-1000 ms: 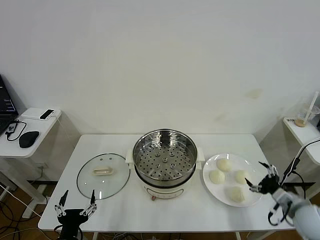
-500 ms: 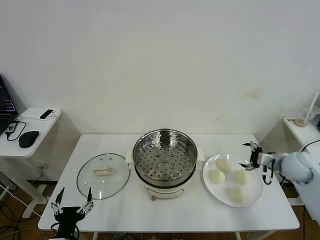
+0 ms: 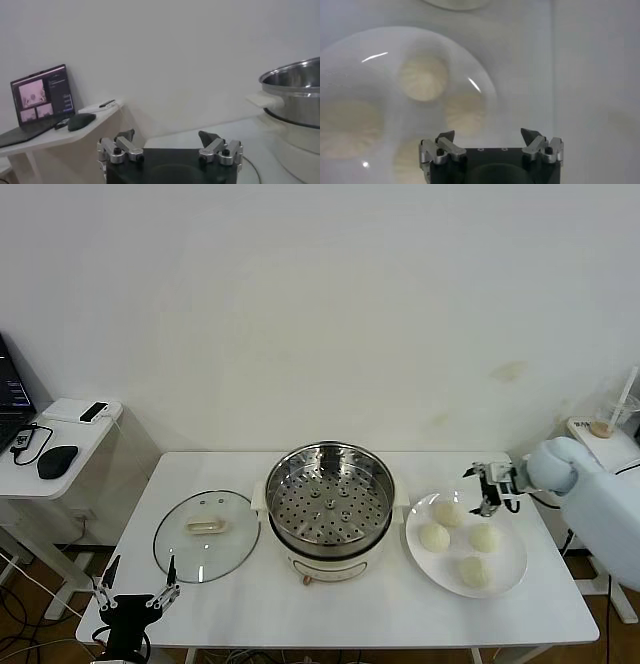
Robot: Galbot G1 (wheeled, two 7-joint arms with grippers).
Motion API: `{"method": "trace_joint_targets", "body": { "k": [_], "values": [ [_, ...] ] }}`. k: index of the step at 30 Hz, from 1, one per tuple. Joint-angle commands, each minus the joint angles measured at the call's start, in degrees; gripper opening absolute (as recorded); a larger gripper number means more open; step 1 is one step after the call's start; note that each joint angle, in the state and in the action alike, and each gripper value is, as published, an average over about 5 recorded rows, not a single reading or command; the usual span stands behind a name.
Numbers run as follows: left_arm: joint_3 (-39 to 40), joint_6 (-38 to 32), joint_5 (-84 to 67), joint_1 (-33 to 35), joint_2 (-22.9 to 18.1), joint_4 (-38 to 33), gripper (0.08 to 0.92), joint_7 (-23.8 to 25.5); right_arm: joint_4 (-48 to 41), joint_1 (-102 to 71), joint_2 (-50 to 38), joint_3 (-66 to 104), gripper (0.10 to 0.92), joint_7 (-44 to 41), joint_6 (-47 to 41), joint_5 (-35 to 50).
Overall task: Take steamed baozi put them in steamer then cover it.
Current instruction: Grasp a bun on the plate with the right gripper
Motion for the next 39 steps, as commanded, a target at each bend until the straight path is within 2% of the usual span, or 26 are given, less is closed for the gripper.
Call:
{"method": "trace_joint_targets", "body": {
  "k": [1,19,23,30,39],
  "values": [
    [-0.63,-0.12,0.27,-0.03,0.31,0.38,0.823,0.31,-6.42,4.45,4.55,-6.66,0.823,-2.46,0.99,-0.54],
    [-1.50,-0.24,0.25,-0.45,0.41,0.54,0.823,0.37,-12.53,3.29,8.87,-5.40,0.817,0.98,1.67,-4.31],
    [-1.67,-0.22,0.20,-0.40,0.49,0.55,0.823,0.38,-12.74,3.28,9.22,-5.62,0.767,0.80,1.39,-4.24],
    [-1.69,-0.24,0.18,-0.35,0.52,0.56,0.823,0.33,-12.19,3.30,8.90,-5.84,0.611,0.46,1.41,-3.79],
    [-1.42,-0.18,0.16,-0.38,0.72,0.24,0.823,0.33,-3.57,6.60,3.36,-8.55,0.585,-1.77,-0.30,1.99]
  ]
}}
